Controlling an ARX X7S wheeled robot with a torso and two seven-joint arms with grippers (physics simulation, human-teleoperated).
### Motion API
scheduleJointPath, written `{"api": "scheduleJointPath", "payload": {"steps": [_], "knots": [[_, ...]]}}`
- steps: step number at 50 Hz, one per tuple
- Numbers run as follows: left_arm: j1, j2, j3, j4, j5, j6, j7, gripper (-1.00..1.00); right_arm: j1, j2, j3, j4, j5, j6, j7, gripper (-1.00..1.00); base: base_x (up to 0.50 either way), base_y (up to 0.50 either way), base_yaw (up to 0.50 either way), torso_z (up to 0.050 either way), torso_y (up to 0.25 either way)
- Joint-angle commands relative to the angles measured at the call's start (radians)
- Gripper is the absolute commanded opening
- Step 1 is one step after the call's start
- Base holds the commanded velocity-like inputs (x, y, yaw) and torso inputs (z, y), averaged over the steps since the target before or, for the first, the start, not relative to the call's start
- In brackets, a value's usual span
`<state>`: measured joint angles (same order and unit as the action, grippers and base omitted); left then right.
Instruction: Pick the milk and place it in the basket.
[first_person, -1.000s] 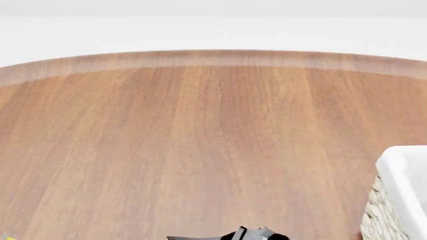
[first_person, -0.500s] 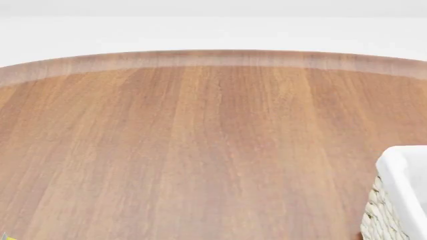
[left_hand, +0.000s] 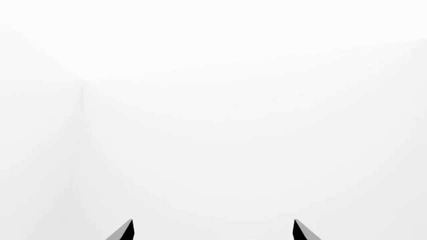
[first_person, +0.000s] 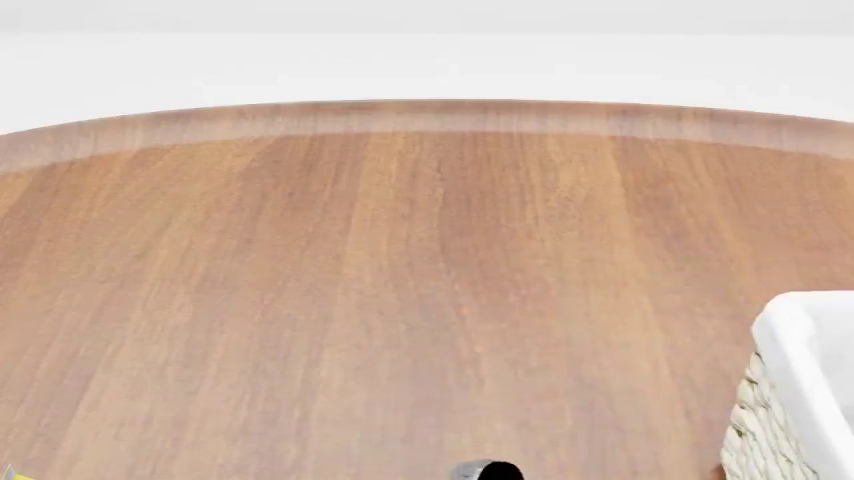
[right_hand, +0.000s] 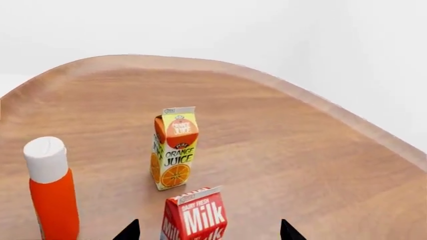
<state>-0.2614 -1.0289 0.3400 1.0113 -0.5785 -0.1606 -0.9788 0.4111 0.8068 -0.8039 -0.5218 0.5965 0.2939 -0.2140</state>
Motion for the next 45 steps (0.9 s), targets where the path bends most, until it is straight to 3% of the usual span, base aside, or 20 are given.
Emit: {"api": "scheduleJointPath", "payload": {"steps": [1,35,45], "knots": [[-0.009,0.022,-0.018,-0.052,0.040,0.043,0.002,1.00,0.045,-0.093,-0.001,0.136,-0.021,-0.004,-0.044,1.00,0.00,0.00,0.00,0.000,0.000],[0.010,0.013,-0.022,-0.060,0.046,0.065,-0.003,1.00,0.078,-0.203,-0.038,0.268,-0.056,-0.021,-0.067,1.00,0.00,0.00,0.00,0.000,0.000],[0.013,0.012,-0.021,-0.060,0.047,0.068,-0.004,1.00,0.061,-0.179,-0.046,0.222,-0.074,-0.042,-0.067,1.00,0.00,0.00,0.00,0.000,0.000]]}}
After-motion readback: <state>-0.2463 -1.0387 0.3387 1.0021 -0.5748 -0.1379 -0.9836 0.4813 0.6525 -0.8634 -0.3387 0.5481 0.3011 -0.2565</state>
